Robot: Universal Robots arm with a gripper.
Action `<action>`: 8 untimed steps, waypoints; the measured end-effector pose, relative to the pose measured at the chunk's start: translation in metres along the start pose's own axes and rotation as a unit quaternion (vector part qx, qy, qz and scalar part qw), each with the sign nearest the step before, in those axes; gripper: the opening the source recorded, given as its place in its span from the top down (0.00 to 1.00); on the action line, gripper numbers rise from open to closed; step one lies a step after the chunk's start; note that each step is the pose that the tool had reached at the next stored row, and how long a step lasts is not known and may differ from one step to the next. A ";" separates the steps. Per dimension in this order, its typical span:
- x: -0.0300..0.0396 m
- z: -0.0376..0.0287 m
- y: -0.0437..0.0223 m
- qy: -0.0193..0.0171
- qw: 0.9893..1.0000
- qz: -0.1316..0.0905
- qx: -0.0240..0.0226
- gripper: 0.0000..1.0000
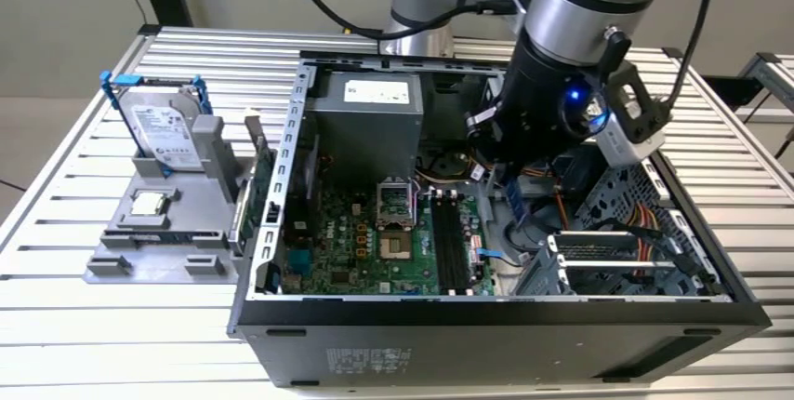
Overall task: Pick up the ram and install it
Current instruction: 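Insert the ram into the slot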
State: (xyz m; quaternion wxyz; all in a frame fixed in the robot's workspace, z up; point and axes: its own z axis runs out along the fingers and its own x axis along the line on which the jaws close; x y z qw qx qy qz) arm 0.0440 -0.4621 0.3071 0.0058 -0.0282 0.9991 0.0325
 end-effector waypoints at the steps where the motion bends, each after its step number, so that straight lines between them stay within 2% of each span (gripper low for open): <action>1: 0.0000 0.0008 -0.0001 0.000 1.000 0.005 0.000 1.00; 8: 0.0001 0.0055 -0.0004 -0.002 1.000 0.029 0.001 1.00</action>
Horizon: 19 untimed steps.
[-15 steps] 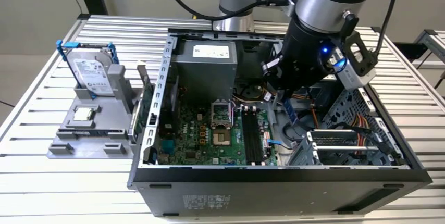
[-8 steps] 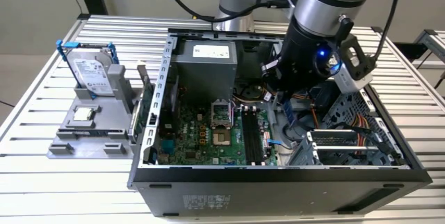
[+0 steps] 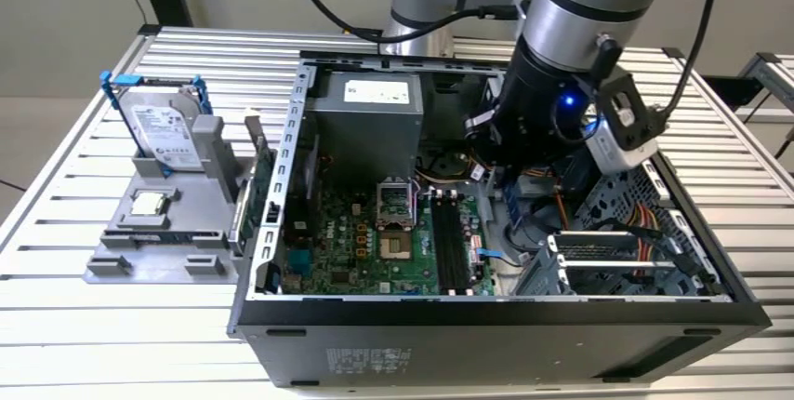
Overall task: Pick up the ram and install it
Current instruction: 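Insert the ram into the slot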
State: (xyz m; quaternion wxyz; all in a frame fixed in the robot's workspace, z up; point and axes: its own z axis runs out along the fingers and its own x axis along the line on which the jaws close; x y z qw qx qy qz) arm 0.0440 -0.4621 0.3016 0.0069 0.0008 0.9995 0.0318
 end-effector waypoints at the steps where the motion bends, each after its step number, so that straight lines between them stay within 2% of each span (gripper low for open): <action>1: 0.0000 0.0002 0.0000 0.000 1.000 0.002 0.000 1.00; 9: 0.0016 0.0049 -0.0003 -0.003 1.000 0.016 0.000 1.00; 19: 0.0055 0.0121 -0.0011 -0.004 1.000 0.017 0.000 1.00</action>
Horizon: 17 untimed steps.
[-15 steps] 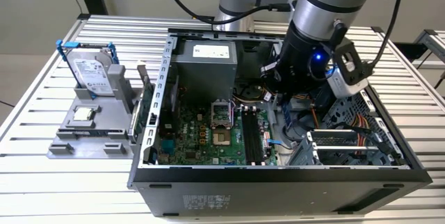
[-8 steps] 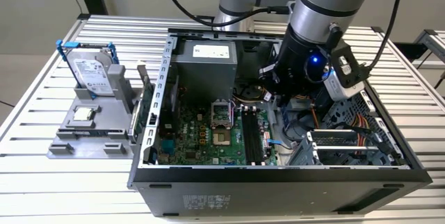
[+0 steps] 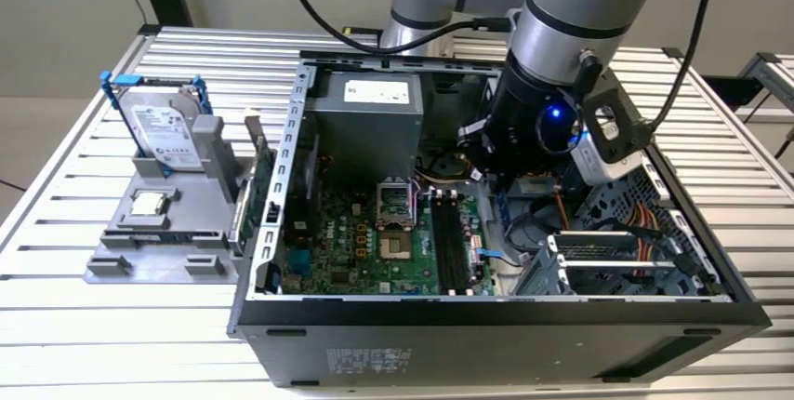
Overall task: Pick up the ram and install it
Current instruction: 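Insert the ram into the slot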
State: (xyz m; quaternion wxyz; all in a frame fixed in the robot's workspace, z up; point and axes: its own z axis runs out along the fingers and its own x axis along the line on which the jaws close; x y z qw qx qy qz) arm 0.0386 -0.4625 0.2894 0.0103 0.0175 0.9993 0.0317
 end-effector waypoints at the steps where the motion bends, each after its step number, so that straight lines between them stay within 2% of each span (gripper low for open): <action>1: 0.0003 0.0006 -0.0001 0.000 1.000 0.000 0.000 1.00; 6: 0.0008 0.0014 -0.0001 0.000 1.000 0.000 0.000 1.00; 11: 0.0010 0.0061 -0.0007 0.000 1.000 0.000 0.000 1.00; 17: 0.0011 0.0159 -0.0013 0.000 1.000 0.000 0.002 1.00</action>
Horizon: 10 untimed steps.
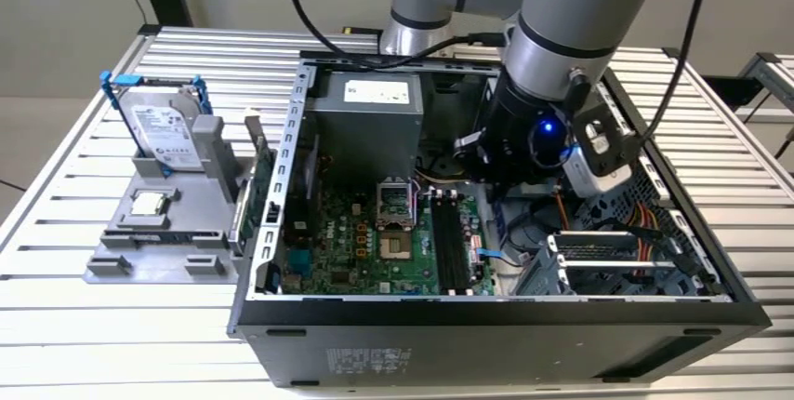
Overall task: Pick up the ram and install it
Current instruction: 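Insert the ram into the slot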
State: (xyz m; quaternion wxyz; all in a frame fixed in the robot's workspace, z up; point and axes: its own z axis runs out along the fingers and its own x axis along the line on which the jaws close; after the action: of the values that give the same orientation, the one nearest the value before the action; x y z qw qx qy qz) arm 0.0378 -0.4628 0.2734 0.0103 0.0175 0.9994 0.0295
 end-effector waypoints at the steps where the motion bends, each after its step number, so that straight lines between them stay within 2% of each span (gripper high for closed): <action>1: 0.0000 0.0018 -0.0001 0.000 1.000 0.000 0.000 1.00; 4: 0.0002 0.0066 -0.0004 0.000 1.000 0.000 0.001 1.00; 10: 0.0003 0.0109 -0.0009 0.000 1.000 -0.001 0.001 1.00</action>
State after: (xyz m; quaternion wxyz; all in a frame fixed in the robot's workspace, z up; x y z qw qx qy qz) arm 0.0377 -0.4630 0.2625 0.0104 0.0169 0.9994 0.0285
